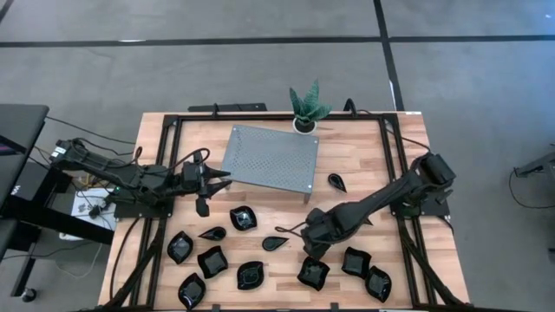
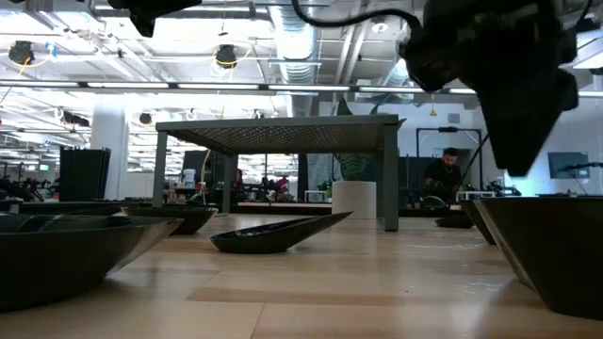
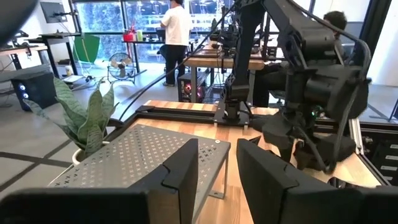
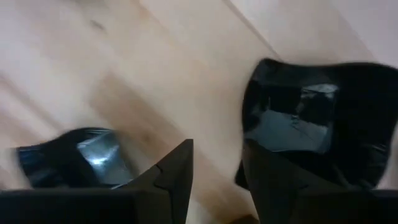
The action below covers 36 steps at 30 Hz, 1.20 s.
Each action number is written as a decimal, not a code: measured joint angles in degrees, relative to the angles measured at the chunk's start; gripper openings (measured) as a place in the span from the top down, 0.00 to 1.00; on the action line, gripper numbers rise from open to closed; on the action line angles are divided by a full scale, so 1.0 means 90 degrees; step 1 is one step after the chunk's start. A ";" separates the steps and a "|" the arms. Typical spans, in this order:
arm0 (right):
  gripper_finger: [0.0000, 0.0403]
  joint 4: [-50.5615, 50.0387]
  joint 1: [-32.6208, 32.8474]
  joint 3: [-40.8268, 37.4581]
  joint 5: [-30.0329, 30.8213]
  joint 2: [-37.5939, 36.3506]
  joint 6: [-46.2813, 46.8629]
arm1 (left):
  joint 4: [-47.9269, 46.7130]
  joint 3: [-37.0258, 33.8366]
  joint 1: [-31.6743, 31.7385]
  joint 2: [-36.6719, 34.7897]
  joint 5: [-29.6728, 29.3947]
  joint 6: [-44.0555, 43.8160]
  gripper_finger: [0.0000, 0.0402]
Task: Pick & Place Mini shaped plates
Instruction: Put the distorted square plate on the shelf
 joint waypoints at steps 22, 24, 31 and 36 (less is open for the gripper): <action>0.97 -0.0596 -0.0019 0.0057 -0.0281 0.0622 -0.0298 | 0.0000 -0.0005 -0.0049 0.0041 0.0049 0.0007 0.72; 0.97 -0.0574 -0.0012 0.0209 -0.0284 0.0427 -0.0243 | 0.0000 -0.0005 -0.0049 0.0041 0.0049 0.0007 0.72; 0.98 -0.0533 0.0038 0.1260 0.0833 -0.0175 -0.1059 | 0.0000 -0.0005 -0.0049 0.0041 0.0049 0.0007 0.72; 0.99 -0.0513 -0.0089 0.2018 0.1988 -0.0402 -0.3101 | 0.0000 -0.0005 -0.0046 0.0041 0.0049 0.0008 0.72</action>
